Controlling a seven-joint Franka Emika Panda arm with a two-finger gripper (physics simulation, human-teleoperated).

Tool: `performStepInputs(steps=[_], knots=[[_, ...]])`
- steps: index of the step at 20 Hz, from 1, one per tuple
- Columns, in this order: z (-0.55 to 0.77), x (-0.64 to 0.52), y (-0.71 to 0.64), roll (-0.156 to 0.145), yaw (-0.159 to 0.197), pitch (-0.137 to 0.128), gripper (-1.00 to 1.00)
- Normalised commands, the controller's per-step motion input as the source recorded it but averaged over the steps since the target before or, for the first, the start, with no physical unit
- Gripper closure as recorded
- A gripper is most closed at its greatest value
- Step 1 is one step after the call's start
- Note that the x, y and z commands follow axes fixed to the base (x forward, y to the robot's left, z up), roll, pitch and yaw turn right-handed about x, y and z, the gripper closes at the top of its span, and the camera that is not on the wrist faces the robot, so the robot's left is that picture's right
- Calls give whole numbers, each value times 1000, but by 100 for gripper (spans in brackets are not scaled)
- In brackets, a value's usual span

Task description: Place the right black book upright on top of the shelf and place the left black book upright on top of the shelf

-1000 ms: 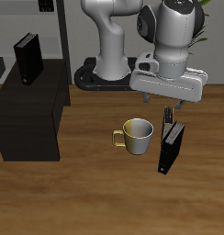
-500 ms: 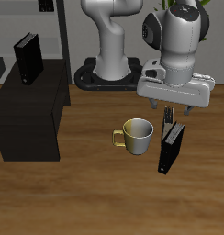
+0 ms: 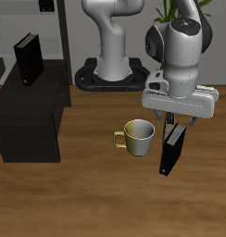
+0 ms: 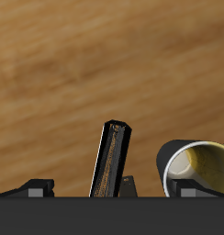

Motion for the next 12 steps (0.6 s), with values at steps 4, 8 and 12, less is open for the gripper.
performStepInputs(steps=[4,8,12], knots=[[-219,80,-50,8,-27,-1,-100],[-320,80,-17,-4,-10,17,-100],[-218,-29,-11,18,-35,13,-100]])
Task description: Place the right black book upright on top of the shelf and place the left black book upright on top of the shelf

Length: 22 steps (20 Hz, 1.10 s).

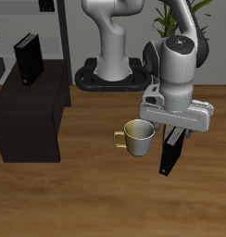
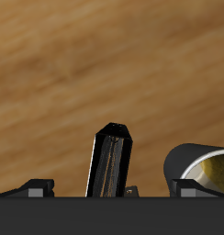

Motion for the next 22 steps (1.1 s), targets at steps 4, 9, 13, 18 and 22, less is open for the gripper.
performStepInputs(steps=[4,9,13,18,22], knots=[[-289,-46,82,18,-5,11,-100],[-209,-56,49,-35,18,-26,-100],[-226,88,-78,-35,-25,26,-100],[-273,-2,137,3,10,35,-100],[-132,-15,99,23,28,21,100]])
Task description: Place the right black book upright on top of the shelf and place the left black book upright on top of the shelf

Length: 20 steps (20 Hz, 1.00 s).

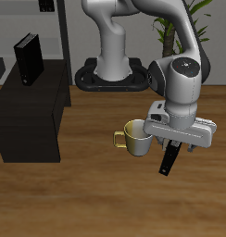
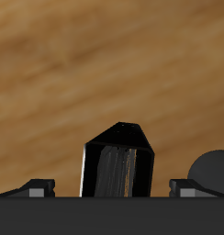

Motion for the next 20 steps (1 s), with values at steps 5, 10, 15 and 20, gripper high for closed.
performStepInputs(steps=[5,10,15,20], knots=[[32,-2,-85,6,-31,12,100],[286,-8,-56,5,14,-35,100],[500,-42,-93,-4,24,-52,100],[817,-109,-115,7,21,-54,100]])
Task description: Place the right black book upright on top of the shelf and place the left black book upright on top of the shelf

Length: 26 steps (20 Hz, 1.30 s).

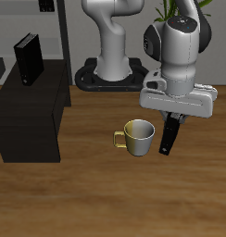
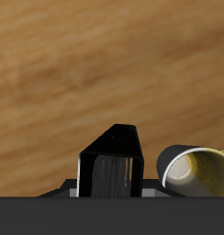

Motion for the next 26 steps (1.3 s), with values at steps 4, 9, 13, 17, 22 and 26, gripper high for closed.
performStepInputs(steps=[4,9,13,17,22,26], knots=[[1126,-244,-218,33,-37,-87,100],[741,-325,-152,31,38,7,100],[548,-234,-355,1,61,21,100],[582,-131,-756,-86,30,-15,100],[510,-24,-849,-113,-67,12,100],[278,-22,-681,4,-50,70,100]])
